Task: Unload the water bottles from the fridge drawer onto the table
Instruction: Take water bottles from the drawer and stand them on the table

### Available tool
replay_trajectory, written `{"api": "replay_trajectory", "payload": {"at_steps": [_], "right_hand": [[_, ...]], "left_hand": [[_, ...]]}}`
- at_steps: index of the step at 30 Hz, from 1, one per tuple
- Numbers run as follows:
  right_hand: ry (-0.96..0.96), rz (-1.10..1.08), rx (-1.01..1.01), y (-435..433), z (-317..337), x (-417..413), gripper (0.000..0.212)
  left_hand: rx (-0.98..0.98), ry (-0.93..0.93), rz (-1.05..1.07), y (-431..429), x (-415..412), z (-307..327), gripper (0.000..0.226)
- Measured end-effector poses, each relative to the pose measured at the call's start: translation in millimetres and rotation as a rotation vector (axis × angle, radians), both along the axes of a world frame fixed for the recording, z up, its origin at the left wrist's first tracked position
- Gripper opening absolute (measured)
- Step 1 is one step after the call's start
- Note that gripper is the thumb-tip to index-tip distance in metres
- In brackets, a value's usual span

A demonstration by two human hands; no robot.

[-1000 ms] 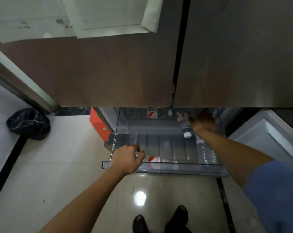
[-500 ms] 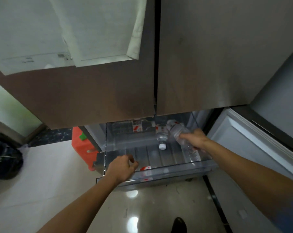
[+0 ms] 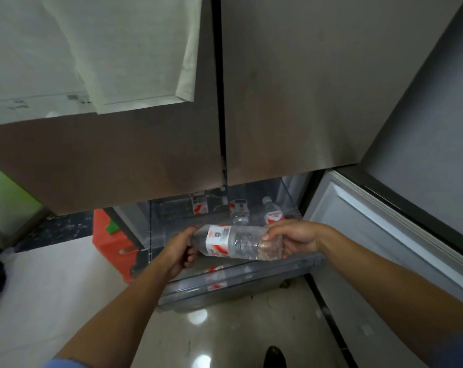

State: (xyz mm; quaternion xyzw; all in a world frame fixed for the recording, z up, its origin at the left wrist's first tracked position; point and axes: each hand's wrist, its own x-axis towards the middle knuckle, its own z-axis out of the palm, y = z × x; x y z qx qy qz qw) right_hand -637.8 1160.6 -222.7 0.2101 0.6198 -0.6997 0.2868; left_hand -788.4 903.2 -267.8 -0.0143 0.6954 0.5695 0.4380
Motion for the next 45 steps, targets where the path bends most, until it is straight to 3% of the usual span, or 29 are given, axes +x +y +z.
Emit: {"api": "replay_trajectory", "payload": {"at_steps": [5,9,13,18,23,25,27,29,38,45], "right_hand": [[-0.061,-0.035,0.012,-0.9,-19.5,-28.7,0.047],[-0.137,-0.316,0.249,-0.7,-52.8,-58.8,0.042],[-0.236,-0.371,0.323,-11.0,-87.9,-87.7,0.038],[-0.3,-0.5,0.181,-34.5,-118.1,-117.2,0.031],[-0.293,-0.62,0.078,-33.5,-124.6,-114.5,0.035],[-0.202,-0.672,0.266,-29.6,-117.2,-108.7,0.042],[-0.089,-0.638,0.64,-20.3,-104.3,-101.3,0.05],[-0.01,-0.613,0.863,-10.6,-87.4,-90.5,0.047],[0.114,-0.661,1.281,-14.0,-3.9,-10.6,0.039],[0.462,-0.627,1.551,-46.7,89.5,23.2,0.035]], "left_hand": [[-0.05,0.075,0.175,-20.0,-3.5,10.4,0.02],[-0.105,0.3,0.306,-36.3,-4.7,25.1,0.013],[-0.229,0.525,0.329,-59.3,1.6,27.9,0.018],[-0.374,0.777,0.304,-81.9,12.2,17.8,0.018],[-0.446,0.877,0.309,-93.9,14.2,11.8,0.013],[-0.478,0.899,0.28,-91.3,12.3,11.2,0.016],[-0.523,0.959,0.219,-87.4,8.2,13.5,0.019],[-0.553,1.017,0.142,-84.0,3.1,17.0,0.02],[-0.453,1.256,-0.105,-60.8,2.2,60.4,0.031],[-0.378,1.444,-0.07,-65.2,26.1,127.6,0.024]]}}
